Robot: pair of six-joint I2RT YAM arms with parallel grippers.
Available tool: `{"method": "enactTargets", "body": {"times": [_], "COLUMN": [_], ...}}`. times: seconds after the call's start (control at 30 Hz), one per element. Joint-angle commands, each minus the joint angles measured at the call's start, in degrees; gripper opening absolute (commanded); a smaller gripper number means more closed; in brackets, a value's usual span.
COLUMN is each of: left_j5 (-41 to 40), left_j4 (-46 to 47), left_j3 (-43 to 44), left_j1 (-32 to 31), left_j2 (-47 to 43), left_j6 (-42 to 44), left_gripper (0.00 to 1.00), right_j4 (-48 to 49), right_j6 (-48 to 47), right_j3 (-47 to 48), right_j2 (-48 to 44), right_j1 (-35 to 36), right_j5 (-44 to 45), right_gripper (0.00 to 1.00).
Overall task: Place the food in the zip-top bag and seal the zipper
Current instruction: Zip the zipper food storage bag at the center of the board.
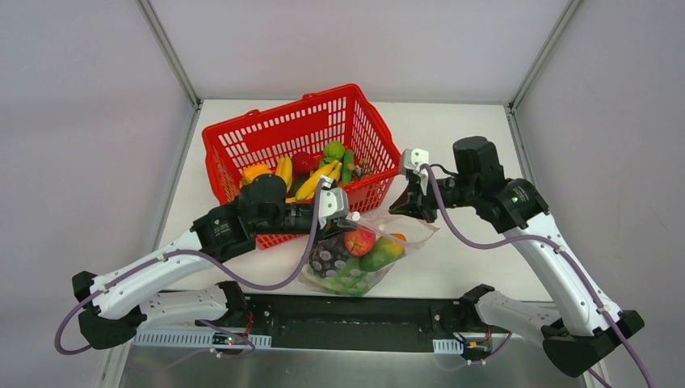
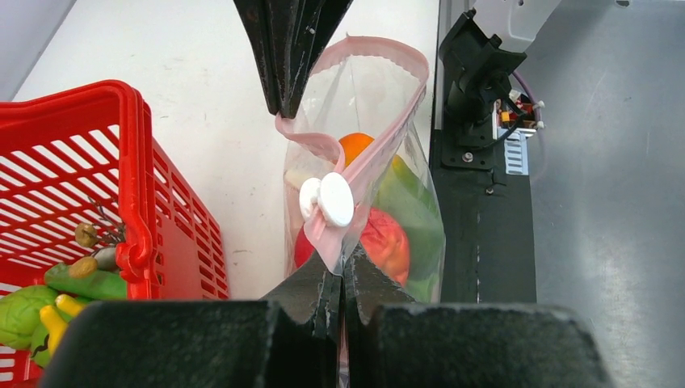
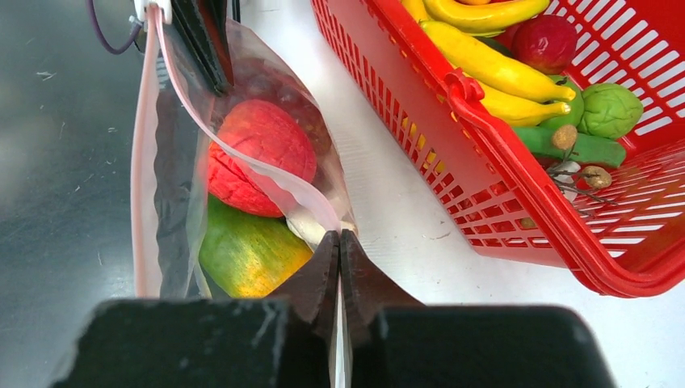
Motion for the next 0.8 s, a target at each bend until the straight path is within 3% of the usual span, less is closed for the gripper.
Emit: {"method": "enactTargets", "body": {"times": [0.0,0.07,0.13,0.17,0.2,0.27,0.5,0.77], "left_j5": [-0.37,-0.02,0.71,1.05,1.58,2.94,7.29,6.94], "left_j4": [6.53,6.17,5.66,5.40,4.94,4.05,0.85,0.80], "left_j3": [0.44,0.54,0.90,1.20,1.57,2.57,5.12,5.87], "left_j1": [0.62,0.69,0.83,0.87,0.91,1.05,1.14,1.18], "left_j2": [-1.95,-1.82,-1.61,-1.28,-1.01,-0.36,1.70,1.45], "left_j6": [0.56,0.84,1.02,1.19,1.37,1.67,2.78,3.39], "left_gripper": [0.00,0.00,0.00,0.00,0.00,0.00,0.00,0.00], "right_j4": [2.79,2.76,2.64,2.44,2.53,3.90,3.41,-6.13], "right_j6": [1.68,1.89,1.94,1.60,1.11,1.35,-0.53,-6.81], "right_j3": [-0.01,-0.12,-0.61,-0.94,-1.33,-2.65,-1.24,3.57], "right_j2": [-1.57,-2.07,-2.55,-2.77,-3.10,-3.64,0.01,4.86], "right_j1": [-0.54,-0.58,-0.54,-0.50,-0.52,-0.54,-0.54,-0.70], "right_j5": [-0.18,-1.12,-1.65,-2.01,-2.14,-1.36,-0.74,-5.63], "right_gripper": [0.00,0.03,0.12,0.33,0.48,0.64,0.70,0.66]}}
